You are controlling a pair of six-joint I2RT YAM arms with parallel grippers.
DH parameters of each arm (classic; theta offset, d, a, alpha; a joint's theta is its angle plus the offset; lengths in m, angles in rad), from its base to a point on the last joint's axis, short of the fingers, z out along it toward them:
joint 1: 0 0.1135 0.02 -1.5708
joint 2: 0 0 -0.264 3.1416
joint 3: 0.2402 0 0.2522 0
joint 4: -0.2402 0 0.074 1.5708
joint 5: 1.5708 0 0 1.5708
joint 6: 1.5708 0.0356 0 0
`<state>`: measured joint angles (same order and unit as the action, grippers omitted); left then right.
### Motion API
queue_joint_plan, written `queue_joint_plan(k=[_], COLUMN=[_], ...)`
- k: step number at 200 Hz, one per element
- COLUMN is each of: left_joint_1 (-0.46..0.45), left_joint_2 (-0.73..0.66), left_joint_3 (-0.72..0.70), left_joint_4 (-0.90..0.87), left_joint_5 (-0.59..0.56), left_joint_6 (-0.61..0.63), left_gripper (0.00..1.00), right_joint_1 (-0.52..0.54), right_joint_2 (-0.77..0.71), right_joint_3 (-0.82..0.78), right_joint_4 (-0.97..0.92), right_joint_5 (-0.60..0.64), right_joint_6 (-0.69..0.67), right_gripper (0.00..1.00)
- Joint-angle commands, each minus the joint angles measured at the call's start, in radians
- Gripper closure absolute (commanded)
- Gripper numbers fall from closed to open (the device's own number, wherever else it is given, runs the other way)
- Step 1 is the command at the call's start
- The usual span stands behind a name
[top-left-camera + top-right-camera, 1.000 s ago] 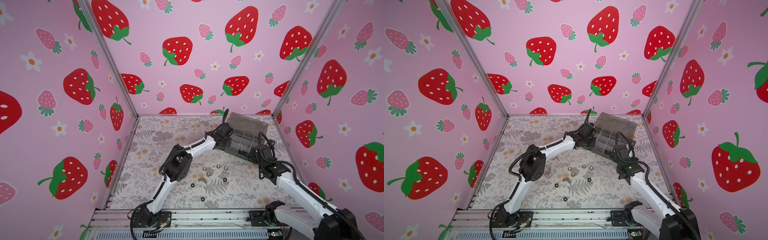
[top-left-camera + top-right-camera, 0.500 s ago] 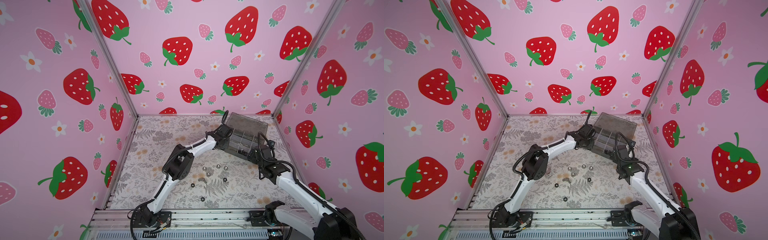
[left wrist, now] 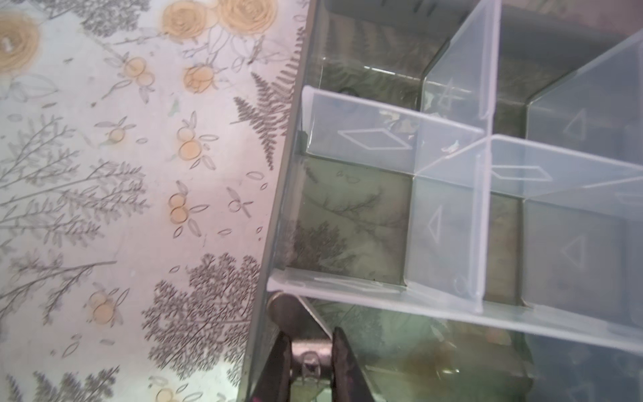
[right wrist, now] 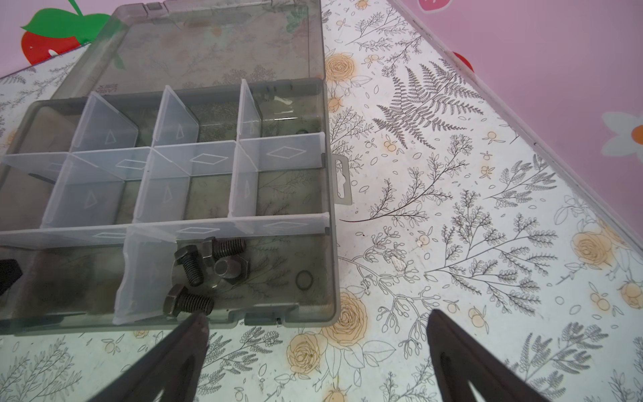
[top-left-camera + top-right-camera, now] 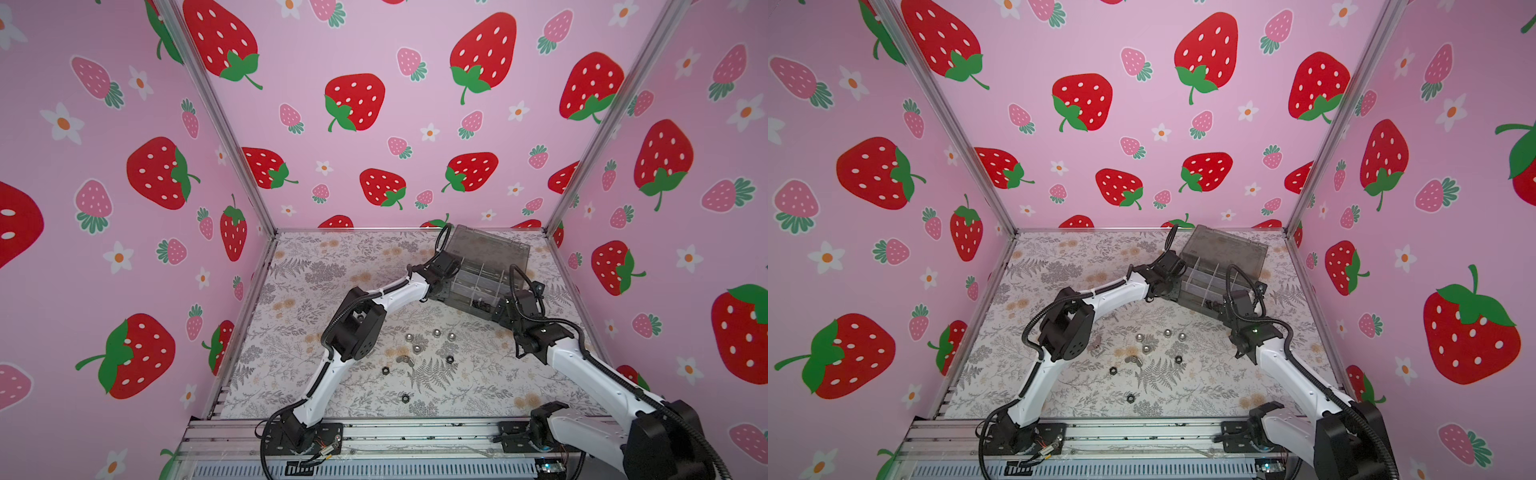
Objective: Sort the screws and nuts into containers
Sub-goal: Move the container to the top-center of the table.
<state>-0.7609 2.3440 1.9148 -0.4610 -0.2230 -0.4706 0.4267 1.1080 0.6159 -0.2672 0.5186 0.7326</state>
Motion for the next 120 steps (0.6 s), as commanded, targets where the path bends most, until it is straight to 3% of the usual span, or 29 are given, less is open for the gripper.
queue_joint_plan(k=[1, 75, 120], left_joint_1=[0.012, 0.047, 0.054], left_joint_2=[-0.042, -0.167, -0.204], left_joint_3=[-0.08, -0.295, -0.291], left_joint_4=[-0.034, 0.043, 0.065], left_joint_5=[-0.093, -0.129, -0.07], left_joint_6=[-0.072, -0.195, -0.154], left_gripper=[0.9, 0.86, 0.5], right_joint_1=[-0.008, -0.008, -0.008], right_joint_2=[0.019, 0.038, 0.037], right_joint_3=[0.022, 0.037, 0.035], right_joint_4=[0.016, 0.028, 0.04], right_joint_5=[-0.013, -0.047, -0.068], right_joint_6=[0.012, -0.007, -0.015], right_gripper=[0.0, 0.0, 0.0])
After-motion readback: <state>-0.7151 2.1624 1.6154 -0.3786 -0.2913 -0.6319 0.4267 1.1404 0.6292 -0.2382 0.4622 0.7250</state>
